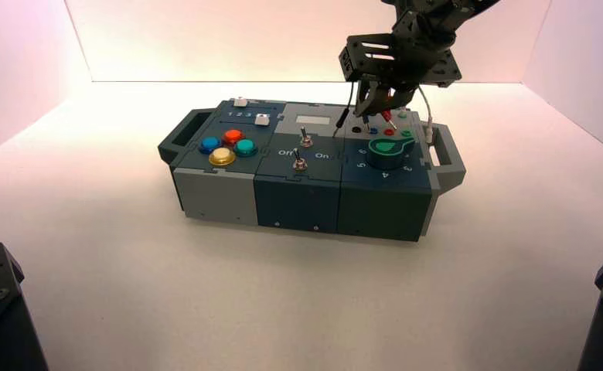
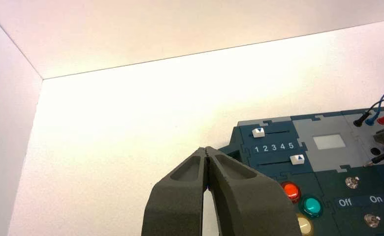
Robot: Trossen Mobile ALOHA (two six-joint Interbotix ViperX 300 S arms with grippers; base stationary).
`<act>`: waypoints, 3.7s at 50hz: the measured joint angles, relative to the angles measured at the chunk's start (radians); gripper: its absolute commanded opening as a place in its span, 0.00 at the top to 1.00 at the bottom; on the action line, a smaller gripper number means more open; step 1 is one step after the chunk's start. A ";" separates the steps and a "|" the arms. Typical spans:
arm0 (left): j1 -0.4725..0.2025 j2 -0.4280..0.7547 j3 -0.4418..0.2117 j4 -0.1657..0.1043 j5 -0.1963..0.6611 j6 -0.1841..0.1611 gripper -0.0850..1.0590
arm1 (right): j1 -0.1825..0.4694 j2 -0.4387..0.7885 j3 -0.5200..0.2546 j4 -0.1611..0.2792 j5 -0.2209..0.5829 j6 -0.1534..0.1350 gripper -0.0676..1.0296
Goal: Insert the blue wire.
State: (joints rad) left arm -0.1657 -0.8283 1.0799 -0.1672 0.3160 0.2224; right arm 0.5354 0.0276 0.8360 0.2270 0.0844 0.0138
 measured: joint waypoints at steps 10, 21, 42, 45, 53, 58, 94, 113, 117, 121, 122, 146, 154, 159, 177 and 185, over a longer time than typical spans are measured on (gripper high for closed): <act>0.000 0.000 0.000 0.000 0.000 0.000 0.96 | -0.011 0.002 -0.006 -0.025 0.000 -0.002 0.96; 0.000 0.000 0.000 0.002 0.000 0.000 0.96 | -0.014 0.002 -0.011 -0.034 0.002 -0.002 0.96; 0.000 0.000 0.000 0.000 0.000 0.000 0.96 | -0.021 0.000 -0.011 -0.048 0.005 0.000 0.96; 0.000 0.000 0.000 0.002 0.000 0.000 0.96 | -0.021 0.002 -0.011 -0.048 0.006 0.000 0.96; 0.000 0.002 0.000 0.002 0.000 0.000 0.96 | -0.021 0.002 -0.011 -0.048 0.005 0.000 0.96; 0.000 0.002 0.000 0.002 0.000 0.000 0.96 | -0.023 0.003 -0.011 -0.049 0.006 0.000 0.96; 0.000 0.000 0.000 0.000 0.000 0.000 0.96 | -0.021 0.023 -0.015 -0.051 0.006 0.000 0.96; -0.002 -0.005 0.000 0.000 0.000 0.000 0.96 | -0.023 0.021 -0.044 -0.094 0.084 0.000 0.96; 0.000 -0.006 0.000 0.002 0.000 0.000 0.96 | -0.023 0.021 -0.046 -0.095 0.092 0.000 0.96; 0.000 -0.008 0.000 0.002 0.002 0.000 0.96 | -0.023 0.018 -0.048 -0.097 0.103 0.000 0.96; 0.000 -0.008 0.000 0.002 0.000 0.000 0.96 | -0.023 0.018 -0.048 -0.097 0.104 0.000 0.96; 0.000 -0.011 0.000 0.000 0.000 0.000 0.96 | -0.025 -0.015 -0.048 -0.098 0.176 -0.002 0.96; 0.000 -0.011 0.000 0.000 -0.002 0.000 0.96 | -0.025 -0.025 -0.043 -0.100 0.201 0.000 0.96; 0.000 -0.011 0.000 0.000 -0.002 0.000 0.96 | -0.025 -0.031 -0.040 -0.101 0.215 0.000 0.96; 0.000 -0.014 0.000 0.000 -0.002 0.000 0.96 | -0.021 -0.020 -0.051 -0.103 0.244 0.003 0.96; 0.000 -0.014 0.000 0.002 0.000 0.000 0.96 | -0.017 0.006 -0.075 -0.104 0.264 0.002 0.96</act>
State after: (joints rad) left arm -0.1657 -0.8422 1.0799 -0.1657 0.3160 0.2224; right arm 0.5185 0.0337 0.7609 0.1227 0.3482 0.0153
